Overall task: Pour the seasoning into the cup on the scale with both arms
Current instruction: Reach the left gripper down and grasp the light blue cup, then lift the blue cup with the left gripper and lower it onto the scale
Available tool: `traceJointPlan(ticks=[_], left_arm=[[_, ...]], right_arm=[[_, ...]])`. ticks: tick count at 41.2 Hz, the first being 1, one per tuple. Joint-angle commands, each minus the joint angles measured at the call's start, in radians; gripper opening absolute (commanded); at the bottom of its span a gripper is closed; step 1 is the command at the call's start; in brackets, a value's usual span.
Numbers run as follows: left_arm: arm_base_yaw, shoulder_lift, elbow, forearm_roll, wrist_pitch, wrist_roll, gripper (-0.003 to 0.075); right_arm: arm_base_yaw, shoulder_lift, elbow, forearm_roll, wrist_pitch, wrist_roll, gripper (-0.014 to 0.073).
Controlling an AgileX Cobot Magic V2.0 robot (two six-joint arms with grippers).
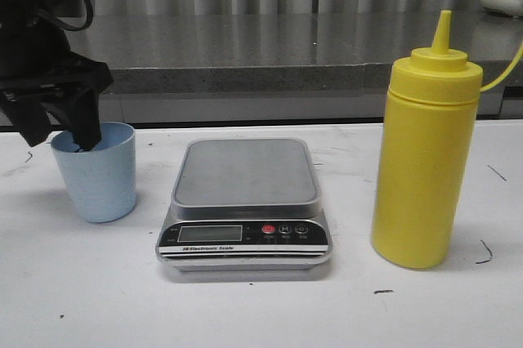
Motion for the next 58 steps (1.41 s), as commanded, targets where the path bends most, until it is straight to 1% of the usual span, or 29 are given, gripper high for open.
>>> traceJointPlan(ticks=[1,4,7,17,23,33,40,45,48,52,58], left_arm=[[-0.006,-0.029,-0.031,-0.021,-0.036,-0.012,0.0437],[-0.006,-0.018,-0.031,-0.021,-0.033,-0.019,0.0403],[-0.006,-0.011,-0.031,-0.021,-0.033,-0.024,0.0349],[-0.006,-0.011,-0.031,-0.025,-0.037,-0.023,0.0102],[-0.006,-0.011,-0.031,-0.025,-0.037,-0.023,-0.0018],[-0.006,-0.031,-0.031,-0.036,-0.02,-0.023,-0.002],[-0.012,-0.121,-0.031,-0.043,-0.017,-0.023,-0.002],[-0.037,-0.194,-0.039,-0.043,-0.015,-0.023,-0.002],[-0.061,-0.215,-0.069,-0.043,0.011,-0.023,-0.002],[-0.101,-0.209,-0.146,-0.043,0.066,-0.023,-0.002],[-0.162,-0.164,-0.254,-0.04,0.082,-0.023,-0.002]], right_arm=[[-0.003,0.016,-0.03,-0.007,-0.063,-0.008,0.0542],[-0.003,0.016,-0.03,-0.007,-0.063,-0.008,0.0542],[-0.003,0.016,-0.03,-0.007,-0.063,-0.008,0.0542],[-0.003,0.016,-0.03,-0.007,-0.061,-0.008,0.0542],[-0.003,0.016,-0.03,-0.007,-0.06,-0.008,0.0542],[-0.003,0.016,-0.03,-0.007,-0.056,-0.008,0.0542],[-0.003,0.016,-0.03,-0.007,-0.056,-0.008,0.0542],[-0.003,0.016,-0.03,-0.007,-0.056,-0.008,0.0542],[-0.003,0.016,-0.03,-0.007,-0.056,-0.008,0.0542],[-0.003,0.016,-0.03,-0.007,-0.056,-0.008,0.0542],[-0.003,0.016,-0.03,-0.007,-0.056,-0.008,0.0542]])
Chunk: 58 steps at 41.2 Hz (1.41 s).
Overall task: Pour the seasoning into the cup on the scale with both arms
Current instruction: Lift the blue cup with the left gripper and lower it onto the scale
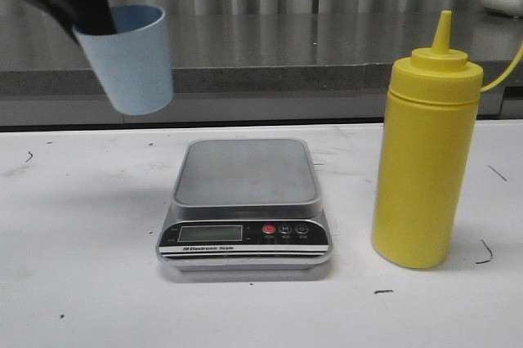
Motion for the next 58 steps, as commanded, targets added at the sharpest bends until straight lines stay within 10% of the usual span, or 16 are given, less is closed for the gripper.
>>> traceJointPlan(ticks=[1,44,58], left_arm=[[-0.042,-0.007,-0.098,-0.014,-0.021,-0.01,-0.002],[-0.157,0.304,-0.275,0.005,0.009,-0.01,-0.0008],[-0.157,0.262,-0.275,0.005,0.009,-0.018,0.0423]], right_arm=[[-0.003,0.016,-0.03,-0.007,-0.064,-0.008,0.0542],[-0.003,0.016,-0.03,-0.007,-0.064,-0.008,0.0542],[-0.003,0.016,-0.03,-0.007,-0.064,-0.008,0.0542]])
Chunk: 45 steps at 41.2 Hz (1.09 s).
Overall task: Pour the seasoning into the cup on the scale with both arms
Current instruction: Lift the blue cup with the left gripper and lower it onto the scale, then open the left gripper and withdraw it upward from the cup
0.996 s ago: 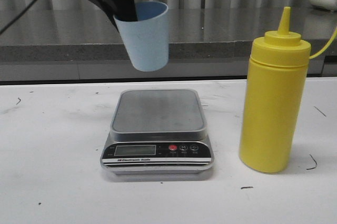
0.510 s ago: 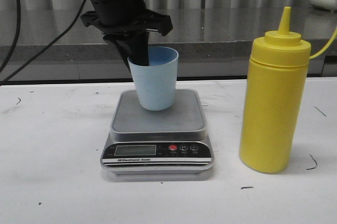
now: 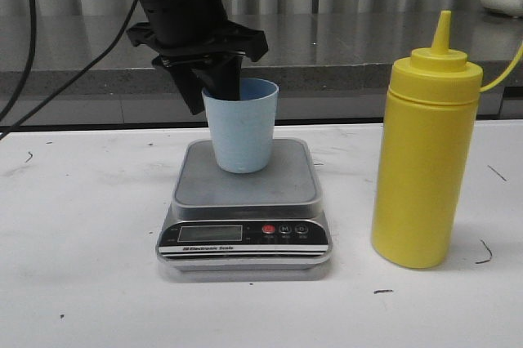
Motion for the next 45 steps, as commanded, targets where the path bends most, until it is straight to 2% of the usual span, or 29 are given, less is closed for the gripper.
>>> traceJointPlan(ticks=[1,13,18,31,45], left_arm=[[-0.007,-0.095,-0.029,-0.008,-0.024,-0.016,0.0426],[-0.007,-0.282,-0.022,0.004,0.028,-0.042,0.0421],[-0.007,-0.401,0.029,0.034,0.023,-0.066,0.0421],[-0.001,-0.767,0.308,0.046,-0.052,-0.088,0.0421],[-0.001,-1.152,0.602,0.046,-0.063,-0.121,0.0421]], right_arm=[[-0.003,0.015,-0.03,-0.007,-0.064,-0.008,0.0542],[-0.003,0.015,-0.03,-0.007,-0.064,-0.008,0.0542],[-0.003,0.015,-0.03,-0.007,-0.064,-0.008,0.0542],[-0.003,0.015,-0.03,-0.007,-0.064,-0.008,0.0542],[-0.003,0.015,-0.03,-0.007,-0.064,-0.008,0.0542]])
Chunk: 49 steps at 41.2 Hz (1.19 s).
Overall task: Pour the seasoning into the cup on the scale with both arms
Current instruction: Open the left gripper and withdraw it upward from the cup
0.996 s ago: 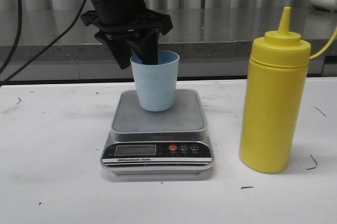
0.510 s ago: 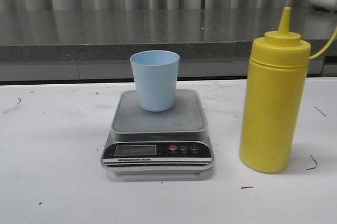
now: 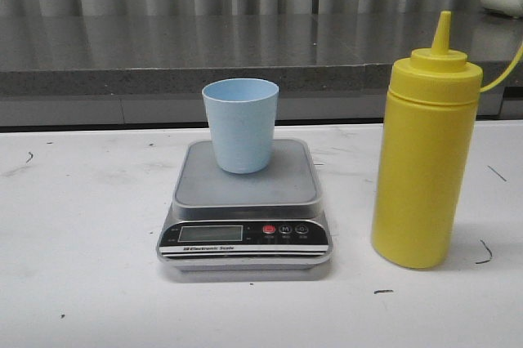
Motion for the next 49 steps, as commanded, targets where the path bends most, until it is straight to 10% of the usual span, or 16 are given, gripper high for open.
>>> traceJointPlan(ticks=[1,24,49], left_arm=[[-0.001,-0.112,0.052,-0.005,-0.066,-0.021,0.0421],[-0.001,-0.637,0.455,-0.013,-0.091,-0.021,0.0421],[-0.001,-0.678,0.521,-0.013,-0.174,-0.021,0.0421]], right_arm=[[-0.003,0.015,-0.03,-0.007,-0.064,-0.008,0.0542],[-0.003,0.015,-0.03,-0.007,-0.064,-0.008,0.0542],[-0.003,0.015,-0.03,-0.007,-0.064,-0.008,0.0542]])
